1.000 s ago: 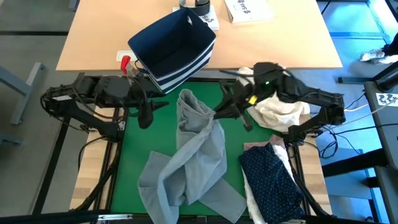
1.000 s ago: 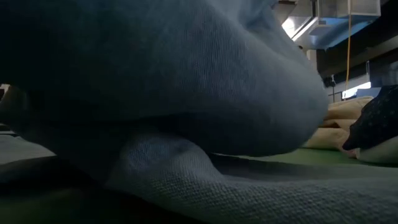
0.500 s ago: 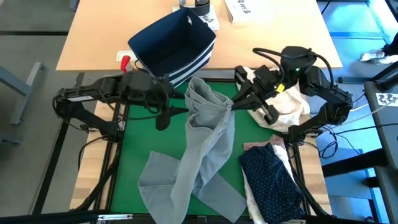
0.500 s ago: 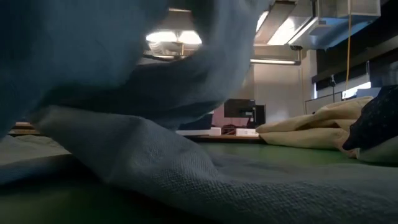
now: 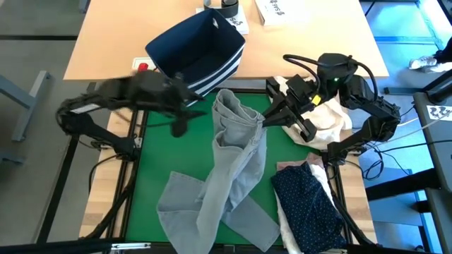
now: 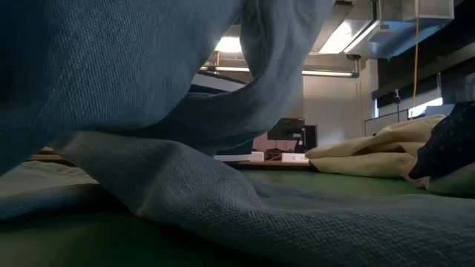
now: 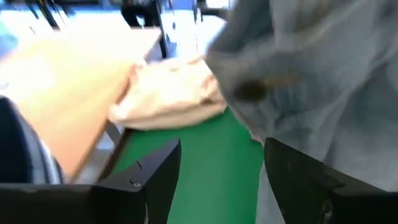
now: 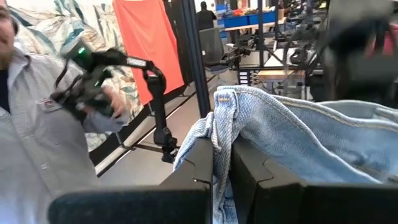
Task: Fold laundry
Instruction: Fold the blue jeans
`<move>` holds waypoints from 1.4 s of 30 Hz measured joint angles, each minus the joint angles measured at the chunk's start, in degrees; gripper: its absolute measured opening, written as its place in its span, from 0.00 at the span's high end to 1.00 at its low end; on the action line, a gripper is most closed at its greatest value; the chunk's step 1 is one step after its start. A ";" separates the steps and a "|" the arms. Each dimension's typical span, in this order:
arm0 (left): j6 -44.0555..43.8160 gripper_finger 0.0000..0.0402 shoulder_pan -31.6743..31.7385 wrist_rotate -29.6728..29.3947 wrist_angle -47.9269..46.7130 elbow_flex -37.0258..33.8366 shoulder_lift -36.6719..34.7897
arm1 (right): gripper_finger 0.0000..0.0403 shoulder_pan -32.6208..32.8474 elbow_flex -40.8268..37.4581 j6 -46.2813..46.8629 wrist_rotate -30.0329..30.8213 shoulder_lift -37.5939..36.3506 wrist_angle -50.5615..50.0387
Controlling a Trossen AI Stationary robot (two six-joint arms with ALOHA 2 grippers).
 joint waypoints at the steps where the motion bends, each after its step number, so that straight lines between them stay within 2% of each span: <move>1: 0.57 0.44 0.00 -0.72 -0.73 1.06 -1.04 | 0.95 0.00 0.00 0.04 -0.33 0.00 -0.11; 3: 1.59 0.44 -0.08 -2.77 -0.17 2.26 -3.37 | 0.95 0.00 0.00 0.07 -0.67 0.00 -0.19; 8: 0.40 0.44 -0.02 -12.16 4.82 2.23 -6.35 | 0.95 0.00 -0.01 -0.08 -0.66 0.00 -1.49; 10: -1.14 0.44 -0.04 -12.76 7.55 2.21 -6.53 | 0.95 -0.02 -0.02 -0.46 -0.66 0.00 -1.60; 13: 0.86 0.44 0.04 -5.12 9.49 2.21 -6.31 | 0.95 0.00 -0.02 -1.13 -0.64 0.00 -1.68; 16: 4.59 0.44 0.35 4.10 10.20 2.23 -4.05 | 0.95 0.00 -0.02 -1.16 -0.64 0.00 -1.75; 18: 7.07 0.44 0.37 8.24 10.07 2.17 -1.85 | 0.95 0.00 -0.02 -1.16 -0.63 0.00 -1.73; 25: 14.09 0.44 0.63 10.78 11.24 2.12 3.04 | 0.95 0.00 -0.02 -0.82 0.33 0.00 -1.86; 31: 15.83 0.44 0.73 18.35 7.94 2.13 3.05 | 0.95 0.00 -0.04 0.30 0.39 0.00 -3.06; 42: 18.64 0.45 1.03 18.19 5.67 2.14 7.73 | 0.95 0.00 -0.09 0.89 0.61 0.00 -3.14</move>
